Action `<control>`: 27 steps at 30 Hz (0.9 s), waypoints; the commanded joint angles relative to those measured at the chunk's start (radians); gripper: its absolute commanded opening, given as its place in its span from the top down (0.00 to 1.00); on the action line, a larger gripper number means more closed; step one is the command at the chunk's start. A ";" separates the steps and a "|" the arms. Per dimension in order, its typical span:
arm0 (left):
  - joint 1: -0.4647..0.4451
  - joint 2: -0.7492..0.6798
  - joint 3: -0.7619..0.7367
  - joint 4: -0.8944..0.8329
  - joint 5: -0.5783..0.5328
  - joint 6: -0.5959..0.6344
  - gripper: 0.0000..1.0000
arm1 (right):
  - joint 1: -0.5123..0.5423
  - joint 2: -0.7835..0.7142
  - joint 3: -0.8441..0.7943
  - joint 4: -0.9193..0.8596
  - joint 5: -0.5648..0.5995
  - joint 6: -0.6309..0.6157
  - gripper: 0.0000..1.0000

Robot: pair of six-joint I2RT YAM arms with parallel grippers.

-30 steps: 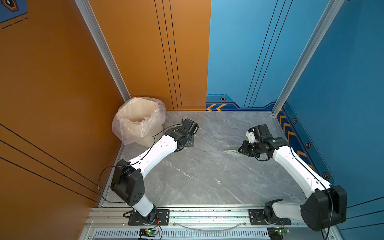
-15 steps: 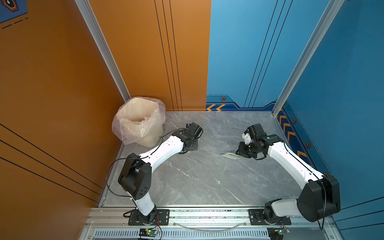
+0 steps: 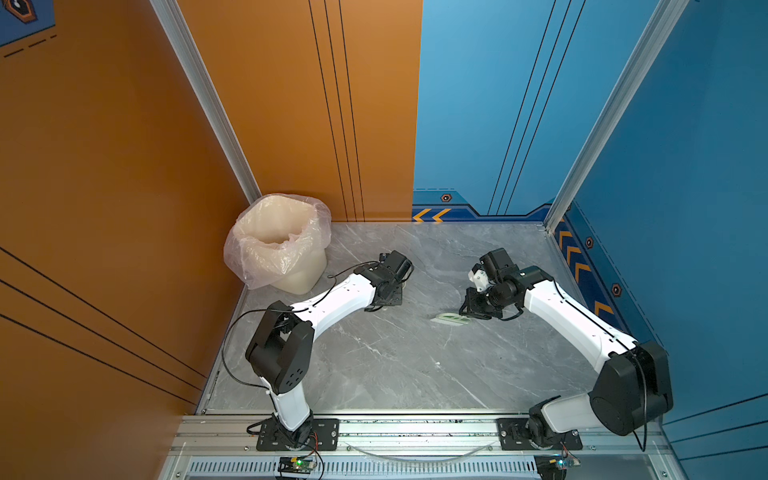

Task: Sweep away the paper scraps from the table
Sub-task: 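Bring the empty dustpan back over the table with the left gripper, then lower the green brush onto the table and open the right gripper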

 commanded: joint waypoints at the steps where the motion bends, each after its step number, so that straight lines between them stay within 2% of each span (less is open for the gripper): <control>1: -0.012 0.020 -0.024 0.013 0.017 -0.019 1.00 | 0.032 0.015 0.027 -0.057 -0.009 -0.028 1.00; 11: -0.019 0.030 -0.043 0.024 0.035 -0.023 1.00 | 0.104 0.089 0.049 -0.074 -0.001 -0.031 1.00; 21: -0.019 0.026 -0.064 0.033 0.035 -0.024 1.00 | 0.106 0.198 0.103 -0.090 -0.006 -0.042 1.00; 27: -0.019 0.032 -0.069 0.040 0.038 -0.025 1.00 | 0.090 0.261 0.158 -0.103 -0.007 -0.067 0.95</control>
